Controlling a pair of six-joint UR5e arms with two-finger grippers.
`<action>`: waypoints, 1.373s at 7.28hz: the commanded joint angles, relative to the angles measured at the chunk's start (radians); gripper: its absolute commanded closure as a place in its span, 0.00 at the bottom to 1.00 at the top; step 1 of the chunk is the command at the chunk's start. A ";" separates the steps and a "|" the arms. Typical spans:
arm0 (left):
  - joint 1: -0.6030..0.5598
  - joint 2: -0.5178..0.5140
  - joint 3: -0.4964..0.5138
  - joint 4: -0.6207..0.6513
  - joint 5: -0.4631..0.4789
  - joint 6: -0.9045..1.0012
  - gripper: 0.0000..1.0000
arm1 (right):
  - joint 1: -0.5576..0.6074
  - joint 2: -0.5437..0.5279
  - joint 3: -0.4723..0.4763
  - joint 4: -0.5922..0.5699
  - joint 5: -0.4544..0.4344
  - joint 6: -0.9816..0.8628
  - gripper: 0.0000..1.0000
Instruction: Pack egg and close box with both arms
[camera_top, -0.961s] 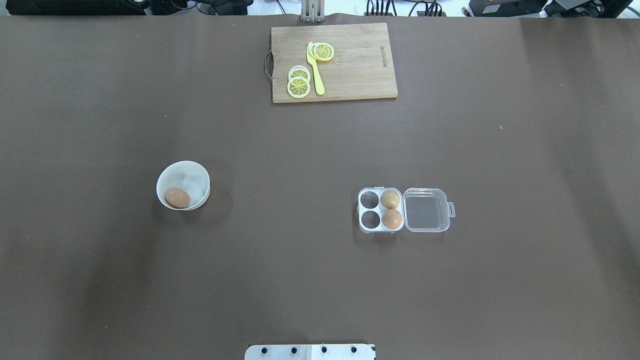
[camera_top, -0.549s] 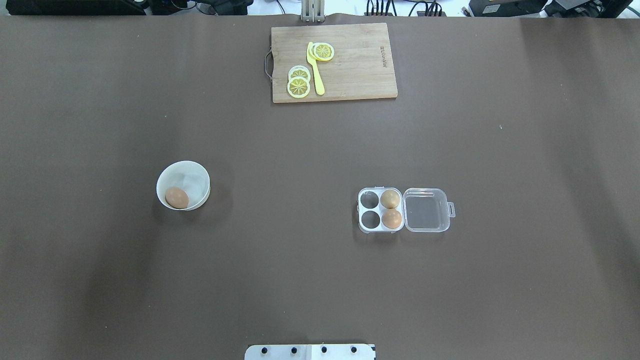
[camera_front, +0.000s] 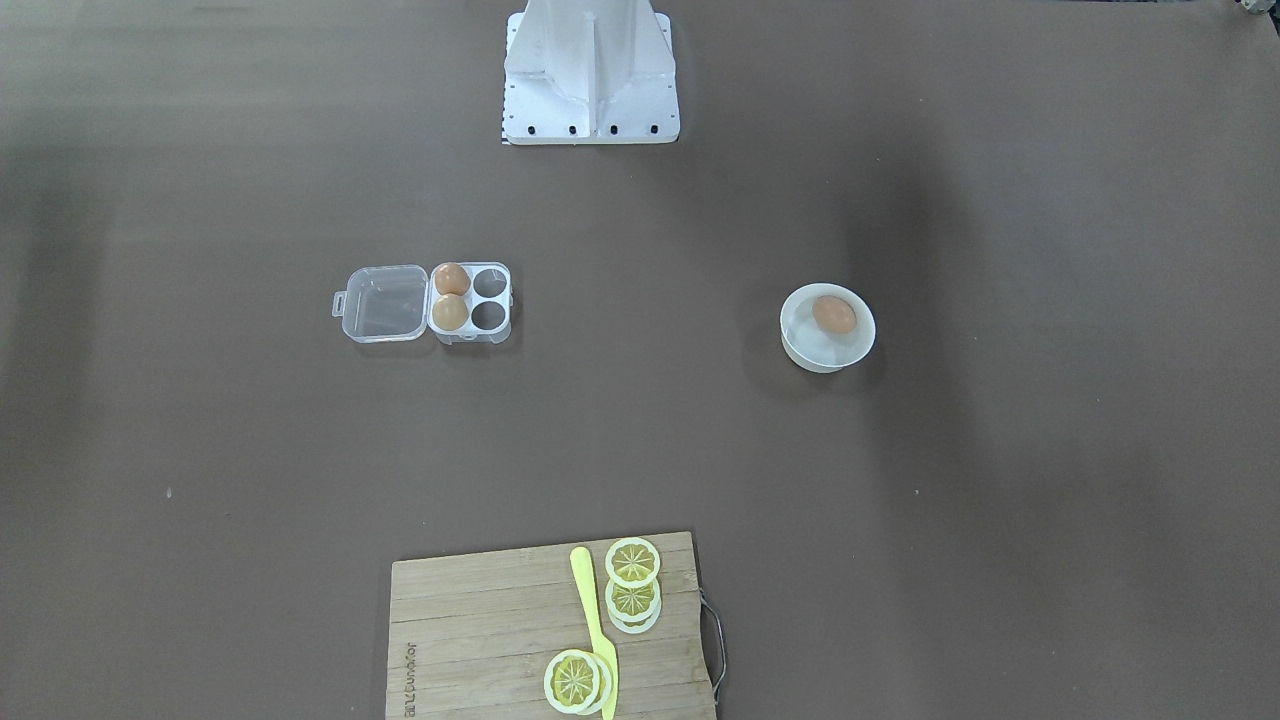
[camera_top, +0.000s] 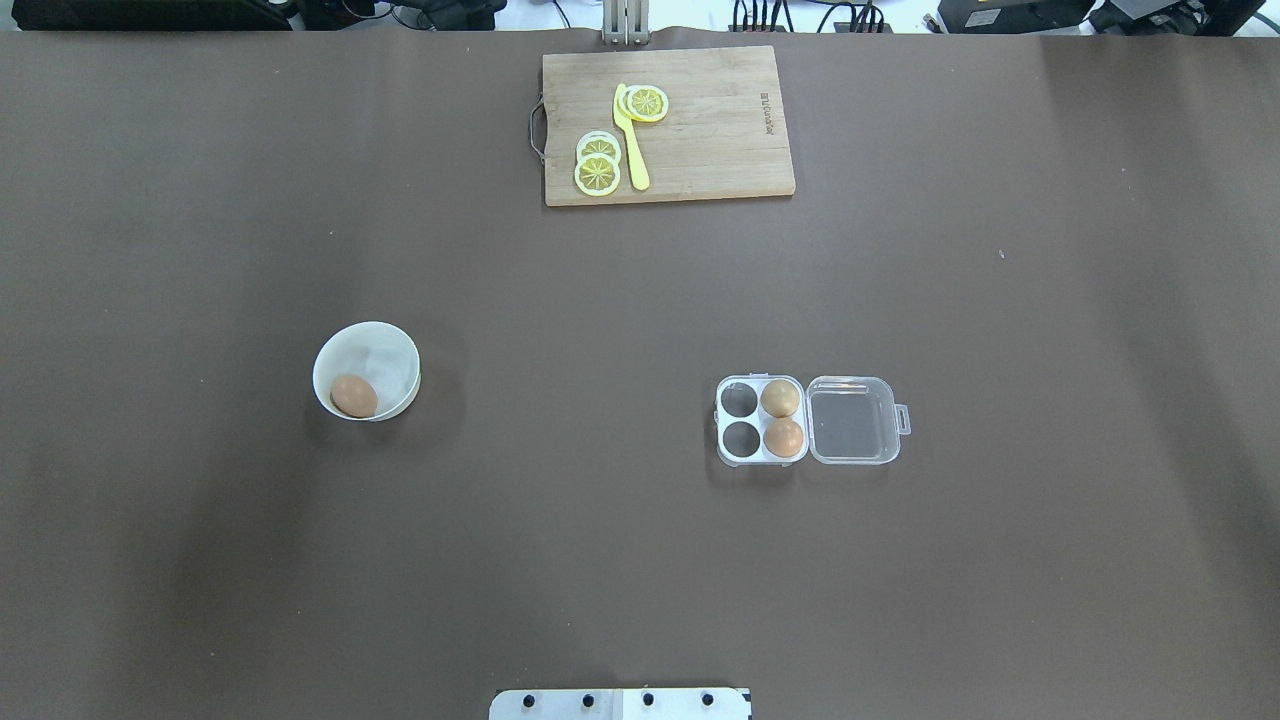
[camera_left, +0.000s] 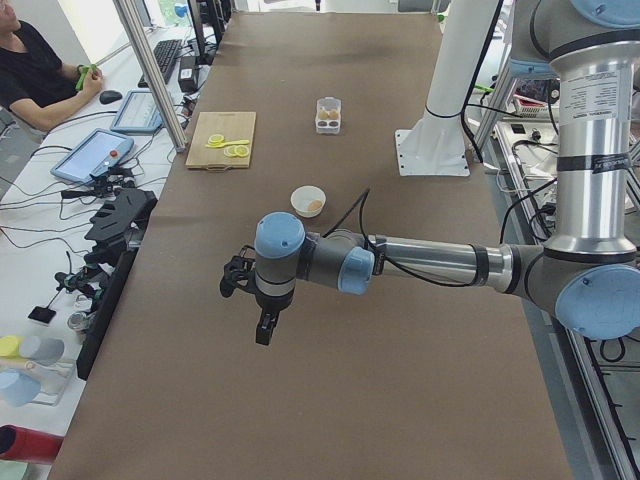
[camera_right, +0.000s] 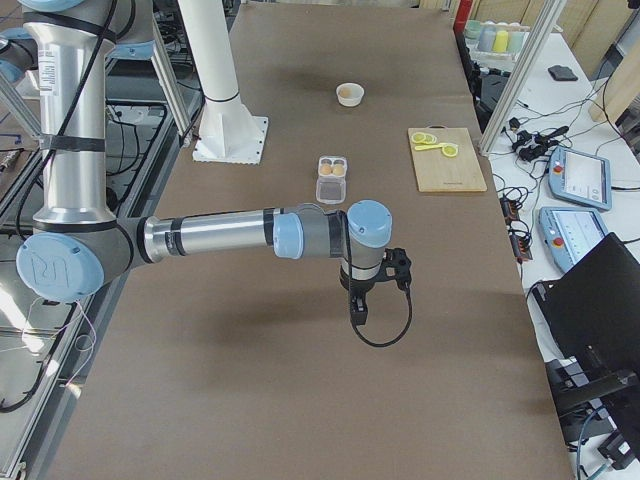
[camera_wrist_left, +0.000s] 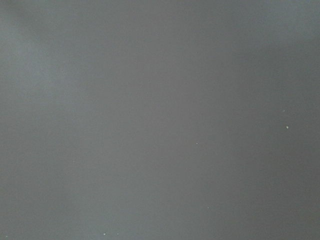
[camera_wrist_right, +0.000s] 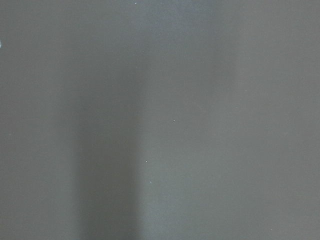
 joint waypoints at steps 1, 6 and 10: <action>0.000 -0.003 -0.004 -0.063 -0.001 -0.062 0.03 | 0.000 0.002 0.001 0.002 0.007 0.000 0.00; 0.262 -0.120 -0.218 -0.076 -0.049 -0.775 0.03 | 0.000 0.000 0.008 0.002 0.041 0.000 0.00; 0.650 -0.280 -0.303 0.101 0.268 -1.218 0.03 | 0.000 -0.002 0.008 0.002 0.046 0.000 0.00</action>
